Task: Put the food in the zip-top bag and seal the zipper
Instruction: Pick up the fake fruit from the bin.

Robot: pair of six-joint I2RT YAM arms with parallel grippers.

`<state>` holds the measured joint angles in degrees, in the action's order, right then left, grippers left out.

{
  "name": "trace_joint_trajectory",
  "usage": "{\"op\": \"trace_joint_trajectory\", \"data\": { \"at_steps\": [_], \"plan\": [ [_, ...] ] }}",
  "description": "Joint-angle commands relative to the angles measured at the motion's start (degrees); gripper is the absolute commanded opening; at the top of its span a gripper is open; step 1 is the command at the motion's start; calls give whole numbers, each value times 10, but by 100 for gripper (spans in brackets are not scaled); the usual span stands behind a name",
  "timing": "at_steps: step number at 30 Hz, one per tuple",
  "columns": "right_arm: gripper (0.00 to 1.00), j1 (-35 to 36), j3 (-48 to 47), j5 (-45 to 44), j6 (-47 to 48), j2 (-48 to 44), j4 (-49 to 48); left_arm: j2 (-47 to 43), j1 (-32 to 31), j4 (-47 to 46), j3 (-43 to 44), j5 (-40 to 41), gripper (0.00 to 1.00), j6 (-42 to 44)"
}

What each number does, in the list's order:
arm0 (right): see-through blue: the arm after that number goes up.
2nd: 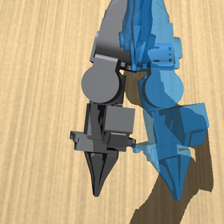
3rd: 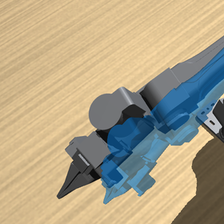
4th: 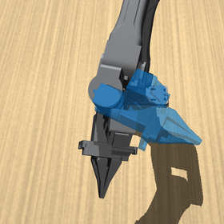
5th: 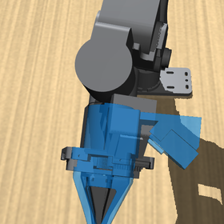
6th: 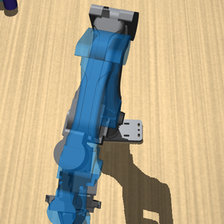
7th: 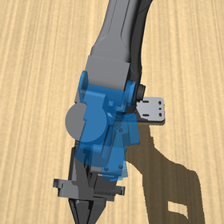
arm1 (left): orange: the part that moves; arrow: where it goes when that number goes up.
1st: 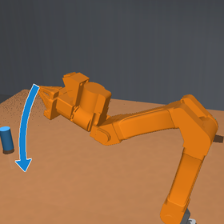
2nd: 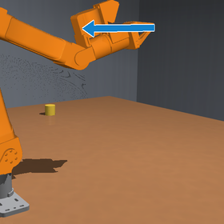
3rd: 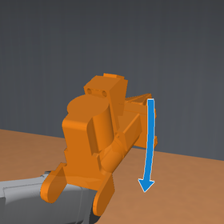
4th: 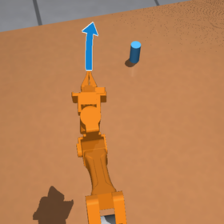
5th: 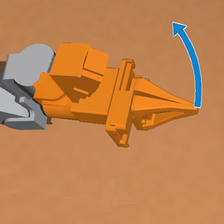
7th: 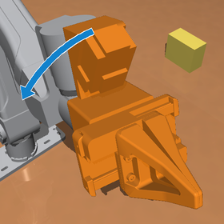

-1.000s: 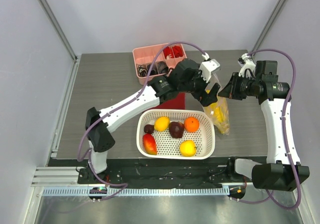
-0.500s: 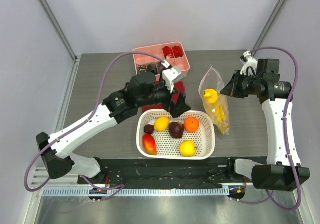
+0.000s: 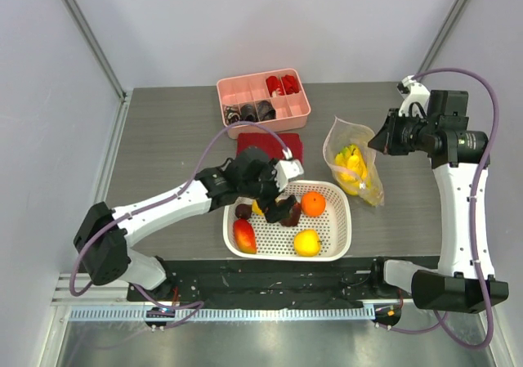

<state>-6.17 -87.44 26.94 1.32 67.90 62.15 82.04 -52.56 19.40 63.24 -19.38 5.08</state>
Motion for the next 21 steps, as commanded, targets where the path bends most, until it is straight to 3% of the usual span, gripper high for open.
{"op": "trace_joint_trajectory", "data": {
  "at_steps": [1, 11, 21],
  "plan": [
    [1, 0, 5, 28, 19, -5, 3, 10, -8, -33, -38, -82, 95, 205],
    [1, 0, 21, 81, 32, 5, 25, 96, -22, -33, -22, -103, 100, 387],
    [1, 0, -17, 137, 44, 7, 53, 158, -32, -66, -12, -84, 100, 428]
  ]
}}
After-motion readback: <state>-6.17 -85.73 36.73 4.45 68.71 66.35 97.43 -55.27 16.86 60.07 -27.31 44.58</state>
